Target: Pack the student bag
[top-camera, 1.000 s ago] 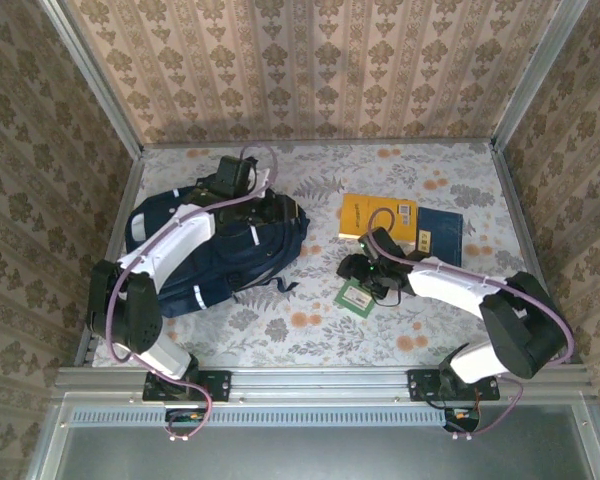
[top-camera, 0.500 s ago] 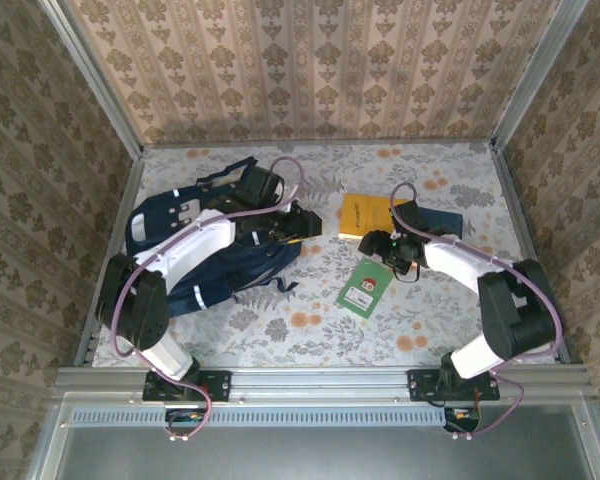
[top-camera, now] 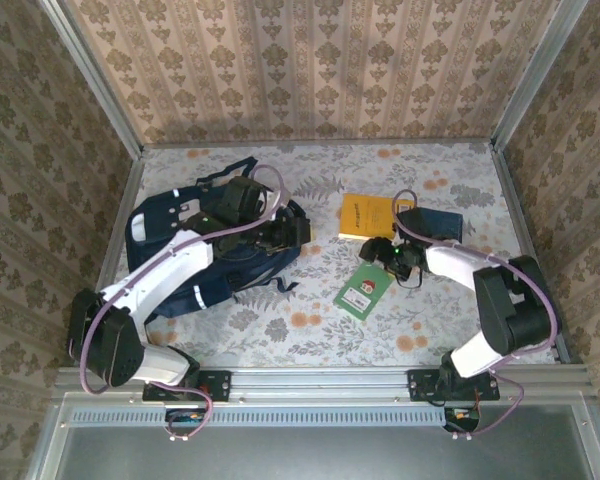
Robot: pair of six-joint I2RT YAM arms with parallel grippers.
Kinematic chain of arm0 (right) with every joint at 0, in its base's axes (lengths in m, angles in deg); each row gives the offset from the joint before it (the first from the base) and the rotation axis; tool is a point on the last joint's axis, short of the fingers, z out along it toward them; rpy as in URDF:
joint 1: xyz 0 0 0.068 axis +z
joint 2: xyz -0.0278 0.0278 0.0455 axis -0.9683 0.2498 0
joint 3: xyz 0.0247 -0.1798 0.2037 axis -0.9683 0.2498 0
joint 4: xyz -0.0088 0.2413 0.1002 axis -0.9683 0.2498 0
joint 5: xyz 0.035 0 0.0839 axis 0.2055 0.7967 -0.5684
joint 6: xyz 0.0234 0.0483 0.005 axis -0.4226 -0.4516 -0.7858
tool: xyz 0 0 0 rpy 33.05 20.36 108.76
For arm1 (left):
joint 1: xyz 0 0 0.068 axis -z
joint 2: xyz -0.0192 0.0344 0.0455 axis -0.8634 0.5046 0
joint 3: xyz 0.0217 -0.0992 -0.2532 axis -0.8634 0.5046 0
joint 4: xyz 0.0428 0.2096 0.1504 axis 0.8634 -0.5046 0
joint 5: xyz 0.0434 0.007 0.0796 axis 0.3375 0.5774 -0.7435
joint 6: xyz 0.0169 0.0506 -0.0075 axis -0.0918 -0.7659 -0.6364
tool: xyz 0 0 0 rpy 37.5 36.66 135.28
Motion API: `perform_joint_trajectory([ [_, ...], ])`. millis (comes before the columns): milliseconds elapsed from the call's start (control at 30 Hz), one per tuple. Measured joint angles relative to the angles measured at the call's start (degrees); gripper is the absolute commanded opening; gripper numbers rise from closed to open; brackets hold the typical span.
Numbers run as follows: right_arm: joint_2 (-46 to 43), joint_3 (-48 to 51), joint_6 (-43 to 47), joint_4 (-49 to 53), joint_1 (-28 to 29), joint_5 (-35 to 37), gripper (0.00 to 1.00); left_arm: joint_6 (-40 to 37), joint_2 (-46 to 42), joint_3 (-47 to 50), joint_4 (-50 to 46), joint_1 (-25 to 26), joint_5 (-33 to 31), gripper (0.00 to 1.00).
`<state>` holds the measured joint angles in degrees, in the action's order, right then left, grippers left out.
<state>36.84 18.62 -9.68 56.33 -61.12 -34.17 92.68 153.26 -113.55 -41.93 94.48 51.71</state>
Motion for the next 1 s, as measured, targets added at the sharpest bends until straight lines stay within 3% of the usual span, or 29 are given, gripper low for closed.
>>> perform_joint_trajectory([
  [267,-14.27,12.98,-5.62,-0.96,1.79,-1.51,0.79,2.58,0.00,3.58,0.33,0.07,-0.20,0.62],
  [533,-24.87,18.05,-12.76,0.00,13.77,-0.15,0.78,4.50,1.86,9.73,0.48,3.54,-1.99,0.61],
  [700,-28.20,18.47,-15.06,2.03,18.69,0.90,0.78,4.52,3.06,11.85,0.07,7.82,-4.92,0.61],
  [1000,-25.79,17.94,-9.62,6.19,18.75,2.84,0.76,4.46,7.15,14.38,1.22,9.16,-5.88,0.56],
])
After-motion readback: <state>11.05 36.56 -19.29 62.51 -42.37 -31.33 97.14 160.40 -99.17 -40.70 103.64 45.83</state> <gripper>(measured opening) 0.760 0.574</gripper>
